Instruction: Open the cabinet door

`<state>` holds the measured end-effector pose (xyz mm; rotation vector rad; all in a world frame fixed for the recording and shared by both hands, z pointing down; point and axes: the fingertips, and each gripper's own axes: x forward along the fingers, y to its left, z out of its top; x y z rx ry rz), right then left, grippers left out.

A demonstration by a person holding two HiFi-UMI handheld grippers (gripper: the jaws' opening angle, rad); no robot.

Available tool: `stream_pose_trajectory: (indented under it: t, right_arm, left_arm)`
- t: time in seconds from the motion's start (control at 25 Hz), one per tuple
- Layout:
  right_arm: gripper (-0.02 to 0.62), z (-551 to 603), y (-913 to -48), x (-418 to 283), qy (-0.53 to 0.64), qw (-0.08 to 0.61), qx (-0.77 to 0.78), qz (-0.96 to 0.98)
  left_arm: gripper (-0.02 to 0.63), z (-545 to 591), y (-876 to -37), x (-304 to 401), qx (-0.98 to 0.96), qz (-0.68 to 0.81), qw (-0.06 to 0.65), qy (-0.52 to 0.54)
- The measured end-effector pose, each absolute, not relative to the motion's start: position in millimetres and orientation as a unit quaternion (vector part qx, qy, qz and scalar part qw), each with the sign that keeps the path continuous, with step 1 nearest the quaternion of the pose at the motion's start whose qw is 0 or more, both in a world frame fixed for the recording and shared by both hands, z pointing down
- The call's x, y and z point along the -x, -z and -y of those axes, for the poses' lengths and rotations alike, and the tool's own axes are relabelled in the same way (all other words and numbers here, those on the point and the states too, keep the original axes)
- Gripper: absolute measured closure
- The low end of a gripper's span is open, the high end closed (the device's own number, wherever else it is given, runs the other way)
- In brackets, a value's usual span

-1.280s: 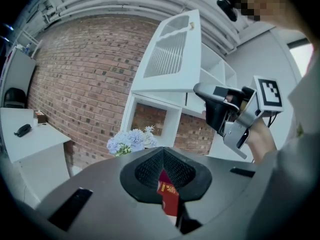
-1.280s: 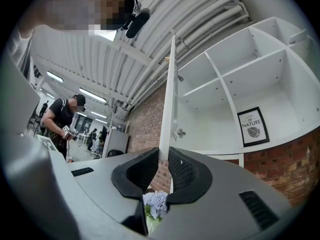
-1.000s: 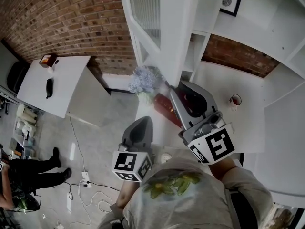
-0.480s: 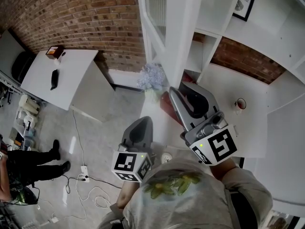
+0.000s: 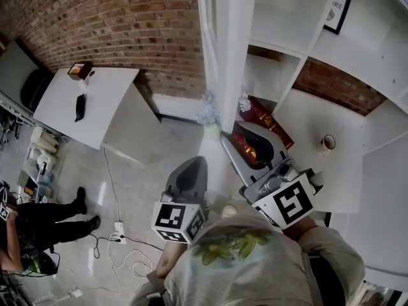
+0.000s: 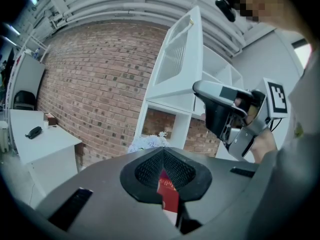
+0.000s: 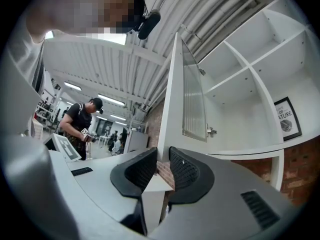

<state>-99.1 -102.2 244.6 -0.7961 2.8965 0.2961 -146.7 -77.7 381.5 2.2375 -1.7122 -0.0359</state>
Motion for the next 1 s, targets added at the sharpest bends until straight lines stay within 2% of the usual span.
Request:
stream_pose_trajectory:
  t: [1.0]
  right_arm:
    - [0.508, 95.1, -248.5, 132.1, -0.075, 0.061, 0.223, -0.97]
  left_arm:
    - [0.595, 83.9, -381.6, 179.5, -0.76, 0.627, 0.17, 0.009]
